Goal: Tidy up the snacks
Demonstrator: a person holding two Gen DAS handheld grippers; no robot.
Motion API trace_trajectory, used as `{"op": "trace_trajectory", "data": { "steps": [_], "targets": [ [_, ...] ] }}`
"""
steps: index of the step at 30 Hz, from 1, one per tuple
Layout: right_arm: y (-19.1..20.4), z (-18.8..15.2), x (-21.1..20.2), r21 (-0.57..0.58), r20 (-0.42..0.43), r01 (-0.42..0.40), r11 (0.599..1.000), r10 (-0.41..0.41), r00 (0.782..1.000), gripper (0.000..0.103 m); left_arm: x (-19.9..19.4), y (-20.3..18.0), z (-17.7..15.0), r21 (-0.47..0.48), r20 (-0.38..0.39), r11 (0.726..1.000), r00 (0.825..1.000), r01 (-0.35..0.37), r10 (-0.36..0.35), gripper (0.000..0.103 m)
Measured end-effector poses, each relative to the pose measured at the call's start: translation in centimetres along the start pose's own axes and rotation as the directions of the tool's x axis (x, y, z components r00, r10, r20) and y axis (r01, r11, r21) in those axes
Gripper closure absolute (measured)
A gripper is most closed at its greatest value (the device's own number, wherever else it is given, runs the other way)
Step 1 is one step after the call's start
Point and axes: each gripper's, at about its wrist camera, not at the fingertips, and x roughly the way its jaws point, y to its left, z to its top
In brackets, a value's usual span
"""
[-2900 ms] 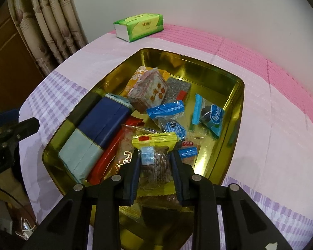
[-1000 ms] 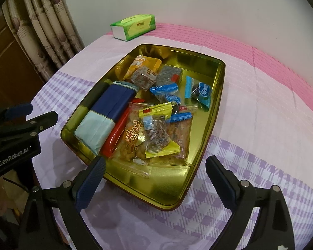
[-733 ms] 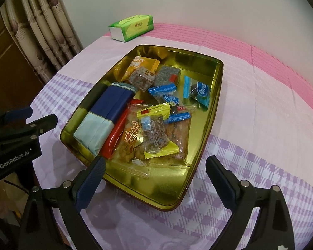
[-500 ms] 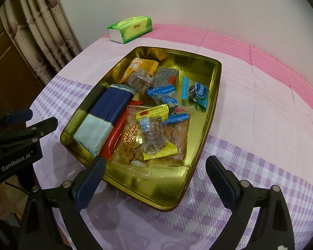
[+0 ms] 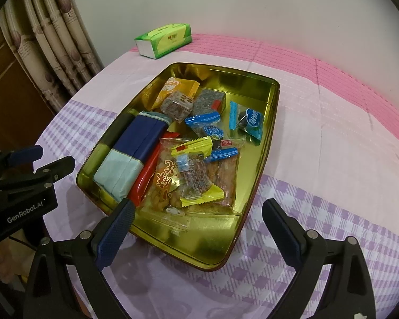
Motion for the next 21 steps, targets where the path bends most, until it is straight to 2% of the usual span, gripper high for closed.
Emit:
{"op": "trace_trajectory", "data": {
  "steps": [21],
  "targets": [
    [0.09,0.08,0.34,-0.006,-0.007,0.001,1.0,-0.001,1.0,0.008,0.02,-0.01,-0.05,0.003,-0.001,1.0,1.0,-0.001,0.001,0.038]
  ]
}}
